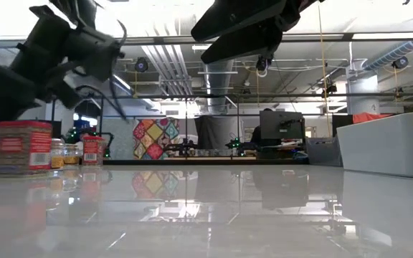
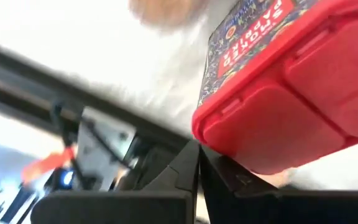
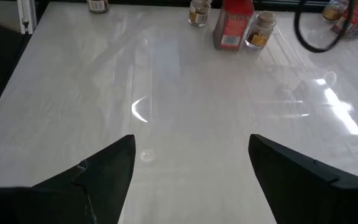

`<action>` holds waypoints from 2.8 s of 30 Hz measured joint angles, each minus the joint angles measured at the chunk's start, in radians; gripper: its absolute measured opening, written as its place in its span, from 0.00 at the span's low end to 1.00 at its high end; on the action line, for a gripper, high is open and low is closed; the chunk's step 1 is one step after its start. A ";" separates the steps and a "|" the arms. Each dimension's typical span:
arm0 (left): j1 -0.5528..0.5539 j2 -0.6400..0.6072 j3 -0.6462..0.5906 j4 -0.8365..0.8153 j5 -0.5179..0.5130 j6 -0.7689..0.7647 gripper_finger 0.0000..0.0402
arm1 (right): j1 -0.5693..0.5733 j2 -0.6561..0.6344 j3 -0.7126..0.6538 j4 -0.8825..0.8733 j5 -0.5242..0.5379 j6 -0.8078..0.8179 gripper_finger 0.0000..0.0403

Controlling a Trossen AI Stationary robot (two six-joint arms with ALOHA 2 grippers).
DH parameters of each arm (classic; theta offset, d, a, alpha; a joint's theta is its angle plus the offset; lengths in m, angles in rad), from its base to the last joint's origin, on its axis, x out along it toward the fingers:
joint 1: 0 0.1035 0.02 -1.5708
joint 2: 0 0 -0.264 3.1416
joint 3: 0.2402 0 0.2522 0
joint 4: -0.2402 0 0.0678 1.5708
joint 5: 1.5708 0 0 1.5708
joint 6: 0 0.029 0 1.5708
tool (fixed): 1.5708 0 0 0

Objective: Sort spices by type
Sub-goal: Put the red seasoning can into the transparent bin

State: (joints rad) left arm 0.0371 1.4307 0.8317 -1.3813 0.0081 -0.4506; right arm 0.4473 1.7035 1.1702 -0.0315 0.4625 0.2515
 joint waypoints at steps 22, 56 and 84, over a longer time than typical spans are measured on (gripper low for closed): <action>-0.052 0.010 0.030 0.816 0.122 0.143 0.00 | -0.049 0.000 0.000 -0.016 0.010 -0.035 0.87; -0.276 -0.216 -0.272 1.623 -0.053 0.085 0.00 | -0.255 0.216 0.320 -0.277 -0.161 -0.055 0.87; -0.379 -0.305 -0.432 1.596 -0.166 -0.091 0.00 | -0.286 0.306 0.327 -0.221 -0.261 -0.038 0.71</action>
State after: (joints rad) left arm -0.3416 1.1257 0.3996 0.2152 -0.1576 -0.5415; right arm 0.1608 2.0098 1.4968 -0.2527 0.2020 0.2131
